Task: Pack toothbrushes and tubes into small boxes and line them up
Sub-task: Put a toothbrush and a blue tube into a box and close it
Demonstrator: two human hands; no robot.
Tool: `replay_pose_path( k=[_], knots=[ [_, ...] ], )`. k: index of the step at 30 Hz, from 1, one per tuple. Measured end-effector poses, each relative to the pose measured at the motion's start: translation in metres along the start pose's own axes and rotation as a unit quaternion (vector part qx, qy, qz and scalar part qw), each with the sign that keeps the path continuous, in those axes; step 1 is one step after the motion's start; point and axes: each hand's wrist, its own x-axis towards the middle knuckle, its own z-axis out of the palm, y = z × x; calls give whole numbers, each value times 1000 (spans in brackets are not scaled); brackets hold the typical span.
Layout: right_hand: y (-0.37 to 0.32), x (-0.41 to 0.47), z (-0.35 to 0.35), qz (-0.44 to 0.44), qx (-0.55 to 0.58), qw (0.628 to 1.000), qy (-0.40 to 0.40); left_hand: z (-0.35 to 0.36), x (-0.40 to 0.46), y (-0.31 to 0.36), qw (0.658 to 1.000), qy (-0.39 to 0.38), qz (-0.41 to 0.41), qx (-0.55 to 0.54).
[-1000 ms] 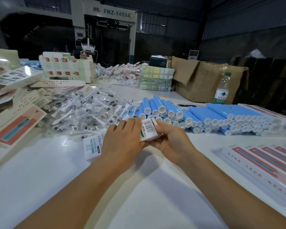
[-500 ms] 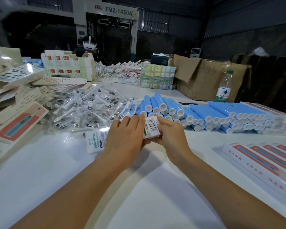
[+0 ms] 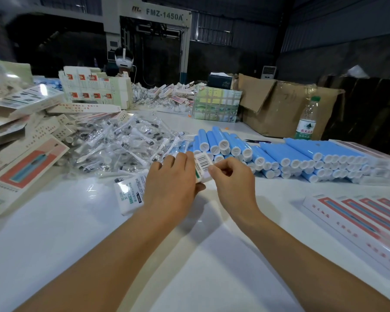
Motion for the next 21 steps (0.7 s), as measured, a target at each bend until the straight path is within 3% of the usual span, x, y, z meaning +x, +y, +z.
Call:
replay_pose_path(
  k=[5,9,11,13,14,15,17,19,20,21],
  knots=[
    [2,-3,3,-15,-9,1000,-12,-4,-3,0,999,-4,19,43],
    [3,-1,0,1,69,998,-14,-12,1,0,1000,-1,16,24],
    [-2,0,-2,-2,139,990,-38,-20,8,-5,998,2,-33,-45],
    [-9,1,-3,-2,212,975,-73,-33,16,-10,973,17,-109,-205],
    [-12,2,-3,-4,222,971,-86,-39,19,-12,935,37,-142,-323],
    [-13,1,-2,-13,207,973,-103,-45,21,-13,871,54,-175,-456],
    [-16,-4,2,-37,150,974,-166,-52,26,-13,685,55,-265,-676],
    [-18,-11,9,-60,111,965,-228,-50,28,-10,513,22,-339,-788],
    [-18,-14,13,-70,97,963,-240,-48,28,-10,453,13,-364,-814],
    [-17,-15,16,-78,85,964,-240,-45,28,-10,422,9,-385,-821]
  ],
)
